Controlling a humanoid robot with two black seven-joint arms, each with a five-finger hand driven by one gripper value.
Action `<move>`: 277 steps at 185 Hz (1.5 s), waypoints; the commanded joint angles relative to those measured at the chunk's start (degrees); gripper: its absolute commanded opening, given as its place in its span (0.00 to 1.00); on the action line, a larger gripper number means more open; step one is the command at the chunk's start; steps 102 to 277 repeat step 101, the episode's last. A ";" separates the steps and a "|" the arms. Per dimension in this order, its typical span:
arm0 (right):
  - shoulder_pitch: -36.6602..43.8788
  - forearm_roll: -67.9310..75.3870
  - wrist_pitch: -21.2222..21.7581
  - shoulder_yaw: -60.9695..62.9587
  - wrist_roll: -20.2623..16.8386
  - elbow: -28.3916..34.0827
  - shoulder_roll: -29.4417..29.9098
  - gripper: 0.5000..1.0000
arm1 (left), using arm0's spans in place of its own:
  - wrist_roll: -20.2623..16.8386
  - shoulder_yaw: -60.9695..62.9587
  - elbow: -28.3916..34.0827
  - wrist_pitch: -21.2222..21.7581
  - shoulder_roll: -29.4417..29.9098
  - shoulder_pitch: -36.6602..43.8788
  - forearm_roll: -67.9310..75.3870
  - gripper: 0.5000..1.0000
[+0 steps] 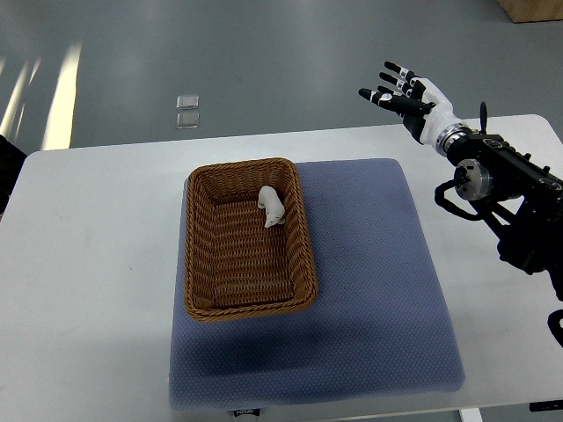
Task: Place white bear in brown basket with right hand
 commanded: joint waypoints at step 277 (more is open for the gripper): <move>-2.59 2.34 0.56 0.03 0.22 0.62 0.53 0.85 | 0.00 0.00 0.00 0.00 0.00 0.00 0.00 1.00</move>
